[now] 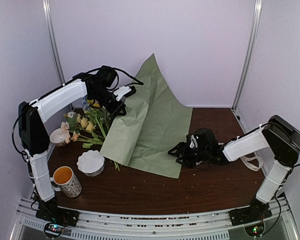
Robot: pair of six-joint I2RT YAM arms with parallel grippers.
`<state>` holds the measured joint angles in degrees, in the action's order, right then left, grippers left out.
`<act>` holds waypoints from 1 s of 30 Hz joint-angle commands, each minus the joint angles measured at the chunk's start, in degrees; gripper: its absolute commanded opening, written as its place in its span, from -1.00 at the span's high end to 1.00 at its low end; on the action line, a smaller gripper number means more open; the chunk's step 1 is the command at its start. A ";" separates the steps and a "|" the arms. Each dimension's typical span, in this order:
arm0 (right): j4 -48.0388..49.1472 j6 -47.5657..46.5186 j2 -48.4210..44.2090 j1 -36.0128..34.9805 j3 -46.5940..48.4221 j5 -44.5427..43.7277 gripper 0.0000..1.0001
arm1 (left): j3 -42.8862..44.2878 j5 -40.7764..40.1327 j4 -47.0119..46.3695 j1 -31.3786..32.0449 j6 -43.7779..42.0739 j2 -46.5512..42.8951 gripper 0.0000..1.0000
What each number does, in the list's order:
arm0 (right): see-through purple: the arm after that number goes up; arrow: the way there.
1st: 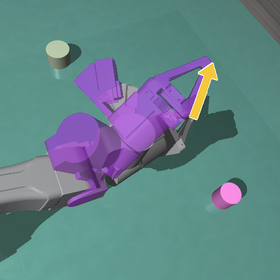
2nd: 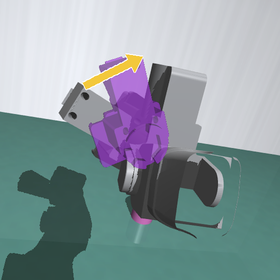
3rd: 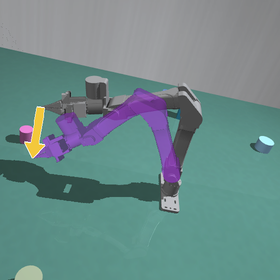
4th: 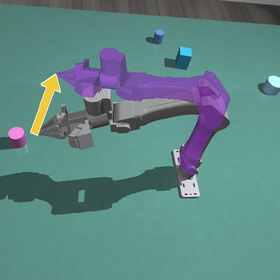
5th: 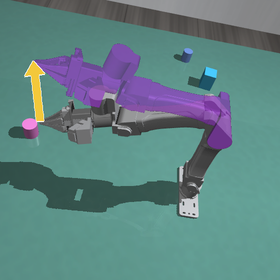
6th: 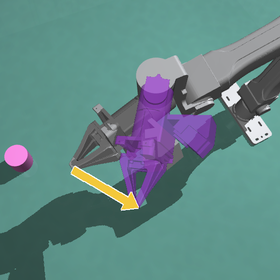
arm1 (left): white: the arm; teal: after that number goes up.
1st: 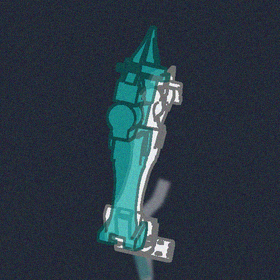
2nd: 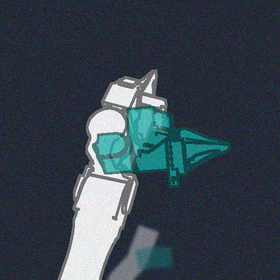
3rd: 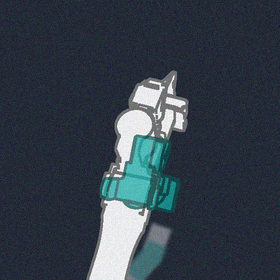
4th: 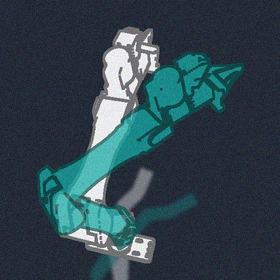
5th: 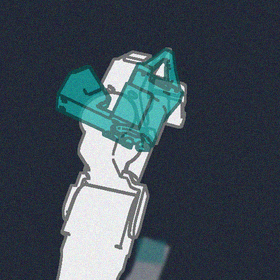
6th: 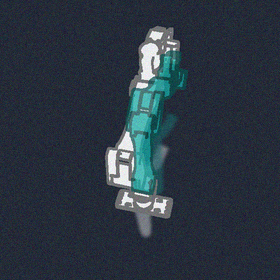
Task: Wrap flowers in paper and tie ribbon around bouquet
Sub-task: Unfold the folded wrapping paper at the center of the board.
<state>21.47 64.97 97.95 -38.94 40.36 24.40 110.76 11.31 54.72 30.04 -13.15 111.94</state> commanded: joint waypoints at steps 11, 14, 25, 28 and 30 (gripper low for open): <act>-28.18 -10.27 -6.25 0.86 6.00 -16.65 -0.44 | -0.37 0.09 -0.40 0.07 -0.63 0.47 1.00; -31.42 -14.19 -5.31 5.15 8.67 -16.35 -0.49 | -0.61 0.11 -0.40 0.09 -0.71 0.31 1.00; -23.18 -13.12 10.92 10.75 18.88 -1.19 -0.55 | -0.59 0.27 -0.40 0.08 -0.60 0.64 1.00; -19.88 -10.63 14.01 10.72 21.27 -0.13 -0.53 | -0.88 -0.16 -0.40 0.12 -0.73 0.65 1.00; -18.38 -9.22 14.81 10.70 22.07 -0.01 -0.52 | -1.06 -0.43 -0.40 0.05 -0.74 0.65 1.00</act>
<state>1.54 52.86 109.71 -27.99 61.56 22.04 110.34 11.29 54.74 30.04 -13.19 111.96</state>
